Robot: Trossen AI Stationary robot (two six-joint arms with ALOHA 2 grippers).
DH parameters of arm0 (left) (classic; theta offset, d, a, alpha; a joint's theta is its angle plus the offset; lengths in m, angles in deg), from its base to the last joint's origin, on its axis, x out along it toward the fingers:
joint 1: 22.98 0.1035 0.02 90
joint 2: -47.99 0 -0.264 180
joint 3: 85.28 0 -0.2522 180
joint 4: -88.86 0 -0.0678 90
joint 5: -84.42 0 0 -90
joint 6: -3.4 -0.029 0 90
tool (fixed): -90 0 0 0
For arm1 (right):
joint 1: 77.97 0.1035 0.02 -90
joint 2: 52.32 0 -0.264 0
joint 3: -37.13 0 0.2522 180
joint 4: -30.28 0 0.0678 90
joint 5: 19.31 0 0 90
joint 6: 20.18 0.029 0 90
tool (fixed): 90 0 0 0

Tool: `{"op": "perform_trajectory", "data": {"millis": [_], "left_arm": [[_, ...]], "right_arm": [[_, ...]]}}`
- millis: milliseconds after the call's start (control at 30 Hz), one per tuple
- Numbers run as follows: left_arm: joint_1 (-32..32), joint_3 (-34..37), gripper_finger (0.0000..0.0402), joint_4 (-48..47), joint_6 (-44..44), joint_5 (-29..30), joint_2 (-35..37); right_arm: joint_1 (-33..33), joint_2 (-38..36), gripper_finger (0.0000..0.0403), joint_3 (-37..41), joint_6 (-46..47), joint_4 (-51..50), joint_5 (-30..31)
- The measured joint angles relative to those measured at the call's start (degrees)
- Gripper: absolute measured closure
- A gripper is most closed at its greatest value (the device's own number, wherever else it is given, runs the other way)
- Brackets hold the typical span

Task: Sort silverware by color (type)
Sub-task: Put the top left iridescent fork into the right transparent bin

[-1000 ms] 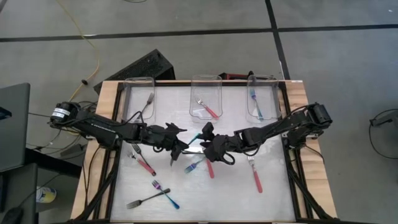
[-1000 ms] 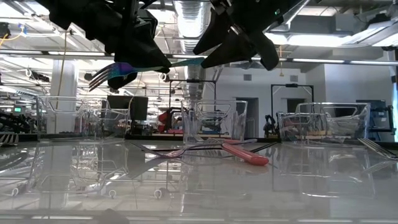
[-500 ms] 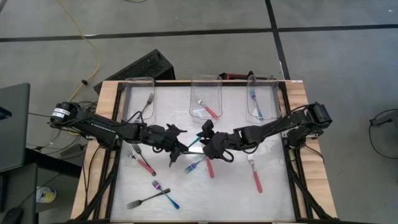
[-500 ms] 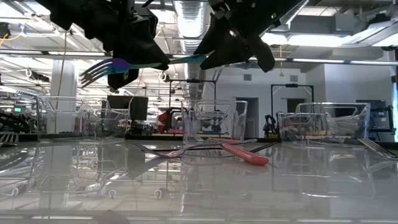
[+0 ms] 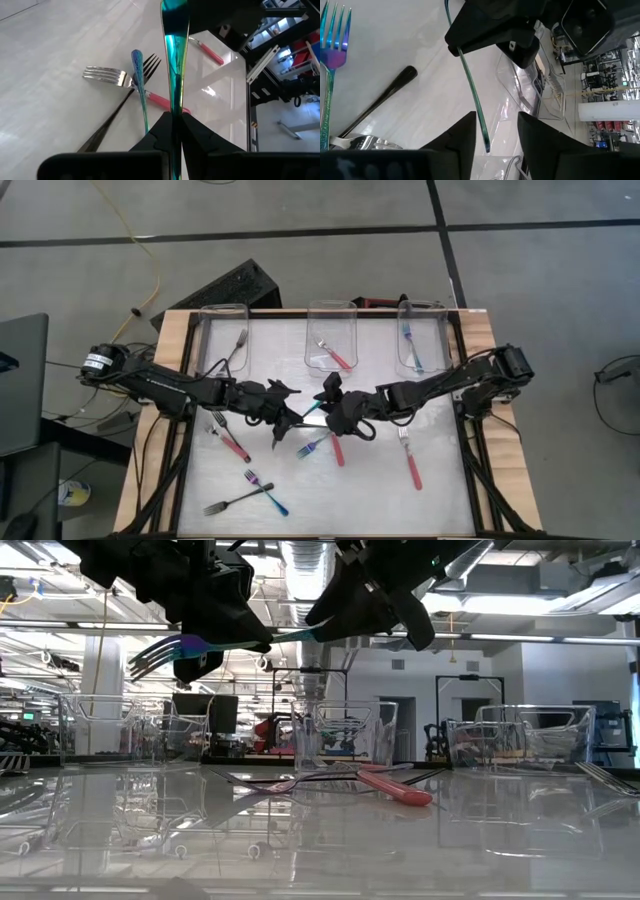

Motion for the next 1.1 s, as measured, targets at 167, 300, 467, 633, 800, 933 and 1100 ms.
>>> {"op": "perform_trajectory", "data": {"millis": [167,300,467,633,800,933,1100], "left_arm": [[0.00,0.00,0.0395,-0.02,-0.63,0.12,0.00],[0.00,0.00,0.0395,-0.02,-0.63,0.56,0.00],[-0.04,0.00,0.0393,-0.02,-0.93,1.03,0.02],[-0.11,0.00,0.0357,1.62,-3.03,1.57,0.00],[0.27,0.00,0.0297,2.38,-3.24,2.40,0.21],[2.47,-0.02,0.0264,4.35,-6.82,2.59,2.90],[6.54,-0.02,0.0252,4.09,-10.66,4.85,8.02]], "right_arm": [[-0.24,0.00,0.0278,0.00,0.05,-0.20,-1.78],[-0.26,0.00,0.0331,0.00,0.07,-0.35,-2.75],[-0.20,0.02,0.0384,0.17,2.22,-1.87,-3.73],[-0.24,-0.07,0.0384,0.02,11.61,-3.78,-5.68],[0.20,-1.72,0.0384,-0.02,20.18,-10.23,-5.98],[-1.05,-5.56,0.0384,0.01,28.61,-18.39,-8.55],[-3.44,-13.78,0.0384,0.14,37.04,-28.59,-8.65]]}}
